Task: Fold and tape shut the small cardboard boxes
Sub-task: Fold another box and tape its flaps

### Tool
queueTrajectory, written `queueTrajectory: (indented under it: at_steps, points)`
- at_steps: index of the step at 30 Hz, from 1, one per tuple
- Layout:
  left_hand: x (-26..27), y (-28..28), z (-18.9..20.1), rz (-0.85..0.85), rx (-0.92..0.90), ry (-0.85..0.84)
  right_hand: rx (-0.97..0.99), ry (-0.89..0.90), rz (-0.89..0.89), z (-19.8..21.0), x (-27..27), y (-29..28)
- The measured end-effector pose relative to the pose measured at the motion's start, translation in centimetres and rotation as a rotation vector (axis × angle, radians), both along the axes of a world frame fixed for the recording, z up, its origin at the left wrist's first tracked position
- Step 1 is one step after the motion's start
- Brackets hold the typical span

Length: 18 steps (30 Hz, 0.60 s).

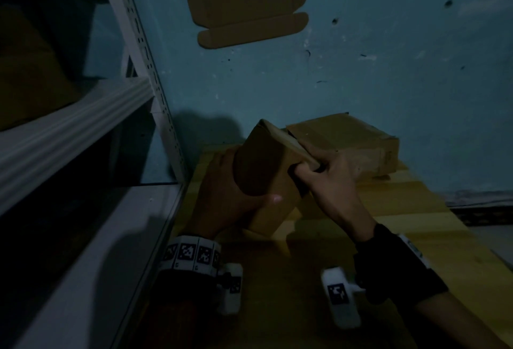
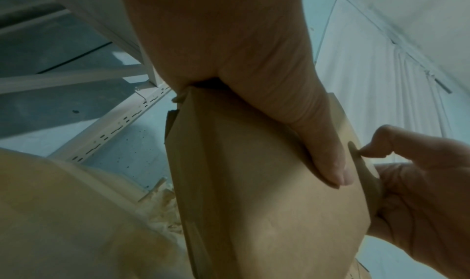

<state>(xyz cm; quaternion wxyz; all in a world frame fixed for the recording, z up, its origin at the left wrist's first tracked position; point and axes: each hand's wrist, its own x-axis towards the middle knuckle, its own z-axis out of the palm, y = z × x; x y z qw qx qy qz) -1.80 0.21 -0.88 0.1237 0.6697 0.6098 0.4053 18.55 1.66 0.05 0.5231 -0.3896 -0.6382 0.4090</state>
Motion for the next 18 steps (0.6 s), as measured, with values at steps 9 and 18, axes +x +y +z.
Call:
queueTrajectory:
  at_steps: [9, 18]
  points:
    - [0.19, 0.53, -0.71, 0.010, -0.027, -0.001, 0.006, -0.059, -0.030, -0.20, 0.12, 0.30]
    - [-0.07, 0.30, -0.33, 0.004, -0.025, -0.022, 0.050, -0.146, 0.022, -0.04, 0.88, 0.57]
